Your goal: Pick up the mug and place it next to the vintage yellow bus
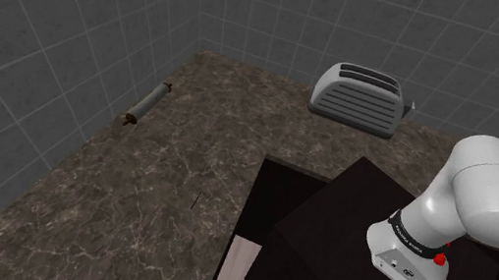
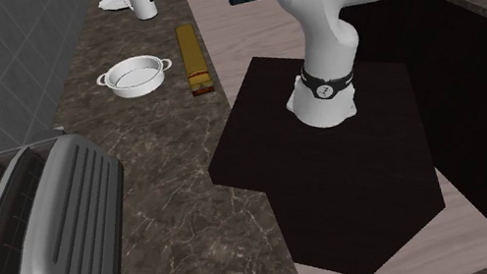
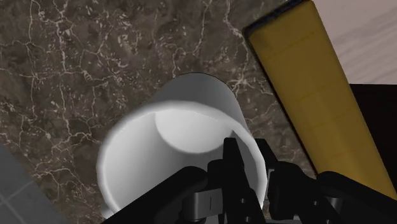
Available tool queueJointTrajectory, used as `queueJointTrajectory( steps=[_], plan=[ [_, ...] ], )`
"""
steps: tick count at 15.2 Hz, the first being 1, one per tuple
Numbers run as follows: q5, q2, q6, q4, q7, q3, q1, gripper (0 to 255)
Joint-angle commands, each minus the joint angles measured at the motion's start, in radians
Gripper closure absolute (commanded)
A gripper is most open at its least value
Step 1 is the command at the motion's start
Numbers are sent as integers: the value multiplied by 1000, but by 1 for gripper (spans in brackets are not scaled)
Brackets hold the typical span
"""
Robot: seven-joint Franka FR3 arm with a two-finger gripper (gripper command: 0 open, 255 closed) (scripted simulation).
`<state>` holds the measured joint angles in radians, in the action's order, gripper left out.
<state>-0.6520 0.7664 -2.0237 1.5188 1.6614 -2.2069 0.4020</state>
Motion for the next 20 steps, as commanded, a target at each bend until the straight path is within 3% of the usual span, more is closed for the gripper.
queueJointTrajectory(
  steps=[1,5,6,7,20],
  plan=[
    [-17,72,52,-140,37,-36,62,255],
    [-36,226,176,-477,138,-97,197,255],
    [-41,278,219,-598,173,-114,245,255],
    [-46,367,294,-811,234,-141,333,255],
    [-70,410,157,-689,200,-157,291,255]
  ],
)
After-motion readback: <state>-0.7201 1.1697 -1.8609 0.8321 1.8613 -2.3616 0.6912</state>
